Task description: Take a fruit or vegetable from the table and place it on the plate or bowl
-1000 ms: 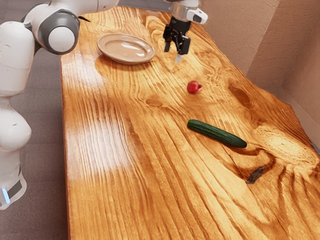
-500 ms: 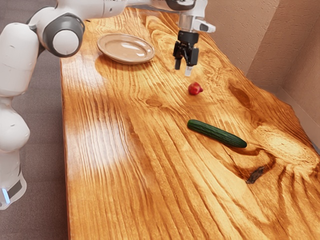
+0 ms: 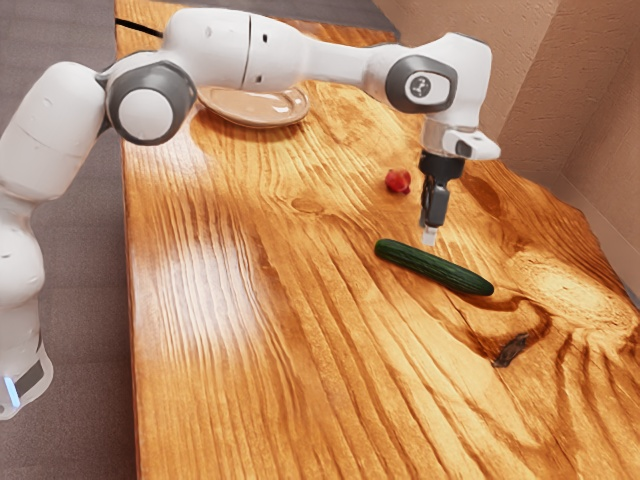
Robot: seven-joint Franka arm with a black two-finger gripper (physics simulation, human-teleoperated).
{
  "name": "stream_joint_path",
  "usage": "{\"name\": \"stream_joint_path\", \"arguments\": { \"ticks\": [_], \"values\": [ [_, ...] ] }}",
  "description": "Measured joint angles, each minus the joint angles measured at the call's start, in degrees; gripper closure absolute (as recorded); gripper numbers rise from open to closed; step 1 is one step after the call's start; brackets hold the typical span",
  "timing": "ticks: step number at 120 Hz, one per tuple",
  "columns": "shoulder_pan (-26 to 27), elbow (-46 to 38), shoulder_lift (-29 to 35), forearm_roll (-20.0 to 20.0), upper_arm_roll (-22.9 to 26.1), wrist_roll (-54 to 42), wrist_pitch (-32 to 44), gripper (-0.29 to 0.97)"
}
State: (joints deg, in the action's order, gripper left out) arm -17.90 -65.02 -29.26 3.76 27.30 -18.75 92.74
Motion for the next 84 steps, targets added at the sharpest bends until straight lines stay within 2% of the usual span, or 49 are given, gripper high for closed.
{"name": "stream_joint_path", "arguments": {
  "ticks": [17, 30, 58, 84],
  "values": [
    [0.1, 0.2, -0.9, -5.7, 2.6, -4.3, -0.1, 0.00],
    [-0.3, -0.3, -1.0, -8.1, 4.8, -7.3, -0.9, 0.00],
    [-2.4, -5.6, -0.8, -9.6, 8.8, -11.9, 0.0, 0.01],
    [-3.2, -7.4, 1.7, -9.7, 8.7, -14.9, 0.6, 0.00]
  ]
}}
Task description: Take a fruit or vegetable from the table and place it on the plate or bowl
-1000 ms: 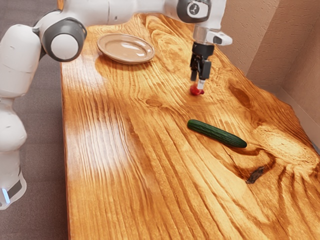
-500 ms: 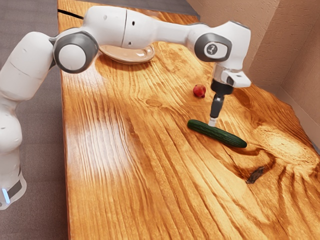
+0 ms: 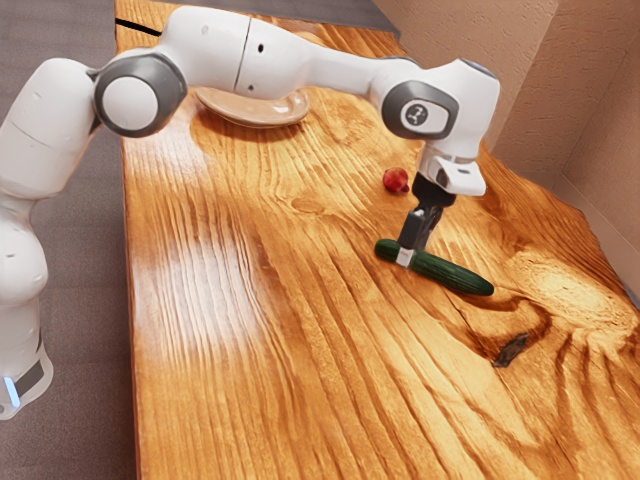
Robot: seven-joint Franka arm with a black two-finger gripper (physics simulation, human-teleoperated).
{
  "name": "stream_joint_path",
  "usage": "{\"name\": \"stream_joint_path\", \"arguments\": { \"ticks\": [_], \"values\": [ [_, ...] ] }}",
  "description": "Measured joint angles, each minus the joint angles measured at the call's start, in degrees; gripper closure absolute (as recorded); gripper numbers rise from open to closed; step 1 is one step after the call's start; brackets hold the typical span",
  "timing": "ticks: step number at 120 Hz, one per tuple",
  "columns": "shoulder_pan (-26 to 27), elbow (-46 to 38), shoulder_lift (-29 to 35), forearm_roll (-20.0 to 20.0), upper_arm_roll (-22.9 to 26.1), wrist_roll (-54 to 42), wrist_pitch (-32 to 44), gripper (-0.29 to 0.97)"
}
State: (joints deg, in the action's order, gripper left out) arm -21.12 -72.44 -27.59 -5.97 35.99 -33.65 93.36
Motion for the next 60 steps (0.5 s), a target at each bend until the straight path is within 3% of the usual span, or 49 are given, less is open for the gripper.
{"name": "stream_joint_path", "arguments": {
  "ticks": [30, 60],
  "values": [
    [-3.0, 0.2, 2.3, -8.6, -0.8, -3.8, -10.6, 0.00],
    [-6.2, 1.4, 2.6, -11.0, -2.1, -8.2, -16.8, 0.00]
  ]
}}
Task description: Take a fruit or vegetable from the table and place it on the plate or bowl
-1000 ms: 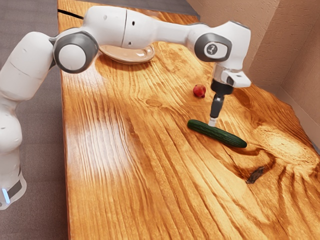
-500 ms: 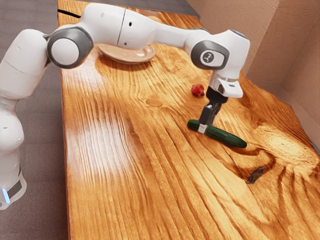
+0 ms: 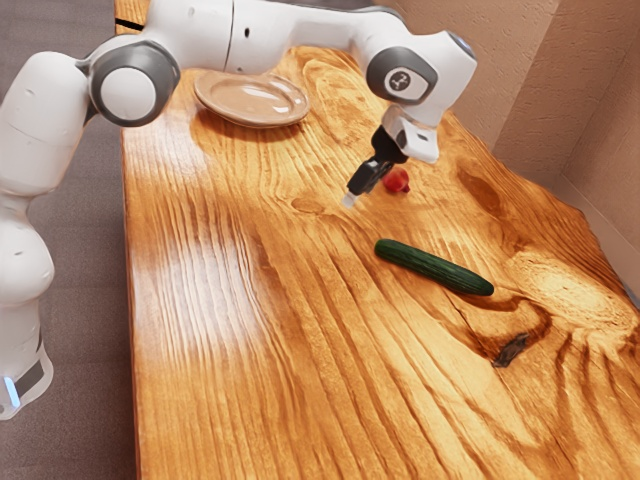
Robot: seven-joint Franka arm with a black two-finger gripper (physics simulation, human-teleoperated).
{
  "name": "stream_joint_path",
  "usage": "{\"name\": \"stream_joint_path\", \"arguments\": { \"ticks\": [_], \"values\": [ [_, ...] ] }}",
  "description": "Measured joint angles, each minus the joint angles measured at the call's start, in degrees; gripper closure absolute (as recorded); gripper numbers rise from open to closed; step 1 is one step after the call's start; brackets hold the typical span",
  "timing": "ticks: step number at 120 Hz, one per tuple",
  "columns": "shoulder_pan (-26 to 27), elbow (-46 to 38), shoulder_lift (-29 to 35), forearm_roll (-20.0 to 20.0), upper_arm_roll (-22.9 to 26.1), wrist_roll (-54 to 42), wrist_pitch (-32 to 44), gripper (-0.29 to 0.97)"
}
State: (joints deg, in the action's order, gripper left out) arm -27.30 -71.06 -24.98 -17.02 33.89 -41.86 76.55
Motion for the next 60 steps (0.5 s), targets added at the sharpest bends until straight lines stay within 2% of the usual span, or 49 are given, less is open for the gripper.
{"name": "stream_joint_path", "arguments": {
  "ticks": [17, 25, 31, 48, 60],
  "values": [
    [-1.0, -0.1, -1.7, -0.3, 0.7, -1.6, -0.7, 0.00],
    [-8.1, -0.6, -4.5, -1.6, 12.2, -1.4, -0.6, 0.00],
    [-11.1, -0.9, -5.8, -2.3, 18.0, -0.9, 0.1, 0.00],
    [-15.1, -1.2, -6.0, -3.0, 25.5, 0.2, 1.1, 0.00],
    [-21.8, -4.6, -4.1, -2.7, 32.9, 0.0, 3.5, 0.00]
  ]
}}
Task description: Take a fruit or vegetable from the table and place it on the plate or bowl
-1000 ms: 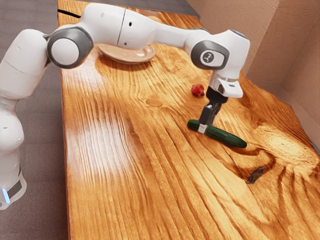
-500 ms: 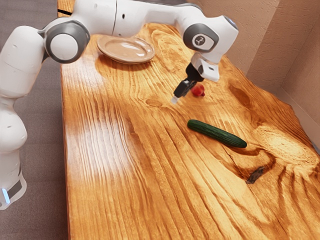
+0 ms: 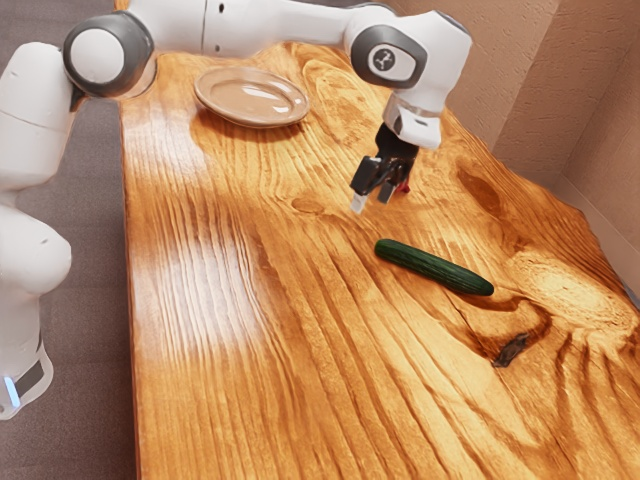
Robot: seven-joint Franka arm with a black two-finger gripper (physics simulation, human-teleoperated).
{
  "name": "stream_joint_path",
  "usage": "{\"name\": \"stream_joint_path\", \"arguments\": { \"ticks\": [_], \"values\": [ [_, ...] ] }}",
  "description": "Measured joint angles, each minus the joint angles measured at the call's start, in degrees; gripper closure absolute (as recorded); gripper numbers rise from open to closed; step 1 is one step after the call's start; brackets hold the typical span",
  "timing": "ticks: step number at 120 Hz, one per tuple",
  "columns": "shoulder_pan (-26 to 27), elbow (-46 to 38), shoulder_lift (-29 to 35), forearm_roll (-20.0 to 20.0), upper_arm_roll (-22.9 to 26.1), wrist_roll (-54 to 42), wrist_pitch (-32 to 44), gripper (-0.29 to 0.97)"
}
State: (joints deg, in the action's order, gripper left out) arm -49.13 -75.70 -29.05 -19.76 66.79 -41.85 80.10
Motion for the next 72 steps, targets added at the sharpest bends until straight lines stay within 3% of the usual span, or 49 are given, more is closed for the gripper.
{"name": "stream_joint_path", "arguments": {
  "ticks": [12, 32, 46, 61, 72],
  "values": [
    [-4.7, -7.4, 5.7, 3.3, 1.6, -1.0, 6.2, 0.00],
    [-7.3, -20.9, 13.8, 13.9, -4.2, -3.6, 19.2, 0.00],
    [-7.5, -23.4, 15.7, 19.9, -5.9, -5.4, 26.1, 0.00],
    [-7.4, -23.0, 15.9, 22.5, -6.5, -5.6, 30.3, 0.00],
    [-7.4, -21.7, 15.9, 21.4, -6.8, -5.6, 31.3, 0.00]
  ]
}}
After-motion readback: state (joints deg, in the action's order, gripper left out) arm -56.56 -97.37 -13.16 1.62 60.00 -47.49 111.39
